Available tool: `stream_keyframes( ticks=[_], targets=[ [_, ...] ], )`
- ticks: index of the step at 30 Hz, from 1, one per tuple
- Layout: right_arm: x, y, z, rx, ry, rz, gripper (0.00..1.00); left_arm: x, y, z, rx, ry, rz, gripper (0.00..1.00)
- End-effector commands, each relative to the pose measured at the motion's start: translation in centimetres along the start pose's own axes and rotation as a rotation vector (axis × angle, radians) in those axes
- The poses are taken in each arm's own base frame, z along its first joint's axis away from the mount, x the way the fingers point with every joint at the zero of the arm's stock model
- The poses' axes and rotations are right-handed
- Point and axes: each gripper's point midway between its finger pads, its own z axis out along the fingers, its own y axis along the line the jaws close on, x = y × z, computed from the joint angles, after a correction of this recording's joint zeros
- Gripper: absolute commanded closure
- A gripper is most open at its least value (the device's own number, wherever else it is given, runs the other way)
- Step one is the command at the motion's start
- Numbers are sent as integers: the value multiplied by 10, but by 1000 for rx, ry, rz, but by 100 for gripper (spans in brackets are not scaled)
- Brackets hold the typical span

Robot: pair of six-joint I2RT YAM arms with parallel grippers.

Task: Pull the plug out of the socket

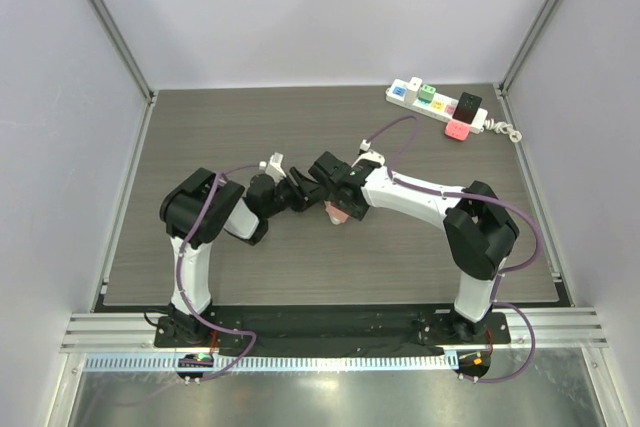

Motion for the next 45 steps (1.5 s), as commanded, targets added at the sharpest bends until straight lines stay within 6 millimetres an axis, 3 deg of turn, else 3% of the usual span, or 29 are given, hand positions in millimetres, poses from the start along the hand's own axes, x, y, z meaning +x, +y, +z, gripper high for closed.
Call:
stream_keyframes(
  ticks=[1, 2, 3, 5, 7, 14, 25, 28, 38, 45],
  targets=[
    [-10, 26, -3, -72, -22, 39, 31, 7, -31, 10, 103, 32, 56, 55],
    [-8, 25, -2, -70, -18, 37, 32, 7, -29, 11, 100, 33, 53, 63],
    [-9, 26, -3, -74, -19, 38, 40, 8, -27, 12, 92, 35, 51, 66],
    [-9, 26, -2, -73, -17, 37, 48, 7, -23, 13, 72, 30, 55, 76],
    [-10, 27, -1, -79, -12, 38, 54, 7, -21, 13, 60, 28, 57, 81],
    [-18, 33, -5, -117, 33, 24, 99, 6, -15, 13, 45, 11, 76, 100],
    [-52, 41, -45, -304, -37, -15, 99, 4, -5, 15, -6, 10, 85, 100],
    [-57, 40, -44, -351, -21, -20, 99, 3, -6, 14, -10, 5, 88, 100],
    [-45, 53, -39, -409, 51, -153, 99, 1, -6, 14, -13, -2, 102, 100],
    [-51, 56, -57, -519, 7, -115, 99, 1, 2, 16, -29, 5, 59, 100]
  ],
)
